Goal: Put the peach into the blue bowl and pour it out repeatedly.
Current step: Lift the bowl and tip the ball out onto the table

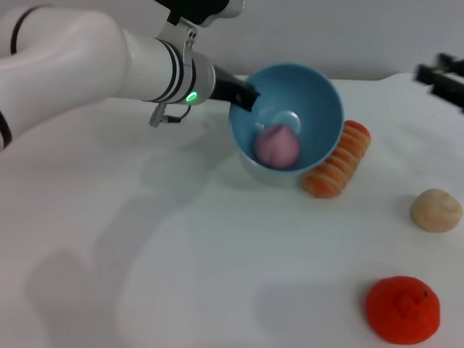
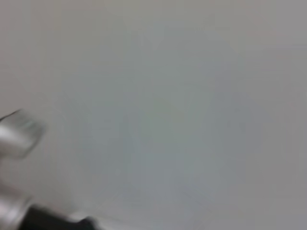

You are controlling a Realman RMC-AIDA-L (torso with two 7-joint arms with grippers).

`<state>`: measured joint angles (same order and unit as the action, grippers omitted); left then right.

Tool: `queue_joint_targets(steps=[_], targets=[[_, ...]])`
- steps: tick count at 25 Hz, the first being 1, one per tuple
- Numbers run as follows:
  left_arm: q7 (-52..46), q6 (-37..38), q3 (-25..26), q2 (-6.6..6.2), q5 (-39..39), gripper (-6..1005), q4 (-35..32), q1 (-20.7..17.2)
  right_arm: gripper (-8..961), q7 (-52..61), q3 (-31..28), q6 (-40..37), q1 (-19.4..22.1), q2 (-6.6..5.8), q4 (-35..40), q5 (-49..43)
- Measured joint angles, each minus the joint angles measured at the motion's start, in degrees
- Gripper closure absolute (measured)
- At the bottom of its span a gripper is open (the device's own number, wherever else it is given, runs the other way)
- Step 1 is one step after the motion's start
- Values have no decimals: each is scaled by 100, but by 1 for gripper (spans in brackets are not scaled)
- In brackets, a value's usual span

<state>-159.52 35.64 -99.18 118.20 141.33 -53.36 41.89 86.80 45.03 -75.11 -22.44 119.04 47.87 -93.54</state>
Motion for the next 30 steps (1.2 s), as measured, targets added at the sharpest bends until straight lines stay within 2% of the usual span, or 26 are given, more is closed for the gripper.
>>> queue_joint_targets(steps=[3, 8, 10, 15, 21, 25, 27, 30], targets=[[176, -635, -235, -2, 15, 1000, 0, -106, 414, -698, -320, 90, 329, -12, -519, 597], [651, -1632, -742, 12, 234, 999, -245, -208, 417, -1988, -1070, 60, 896, -25, -1931, 1776], [711, -1735, -811, 21, 328, 999, -284, -209, 419, -2098, -1125, 49, 973, -27, -2094, 1908], [773, -2500, -1609, 27, 1025, 999, -450, -221, 422, -2365, -1503, -54, 1294, -21, -2565, 2118], [1047, -3239, -2494, 70, 1946, 999, -540, -295, 426, -2362, -1791, -362, 1300, -42, -2816, 2122], [1778, -3742, -2788, 80, 2048, 1000, -534, -356, 429, -2370, -1849, -432, 1224, -44, -2833, 2125], [2525, -4243, -3017, 80, 2053, 1000, -530, -528, 430, -2374, -1851, -436, 1192, -47, -2825, 2126], [3070, -4567, -3155, 84, 2043, 1000, -534, -661, 432, -2377, -1851, -437, 1142, -47, -2798, 2129]])
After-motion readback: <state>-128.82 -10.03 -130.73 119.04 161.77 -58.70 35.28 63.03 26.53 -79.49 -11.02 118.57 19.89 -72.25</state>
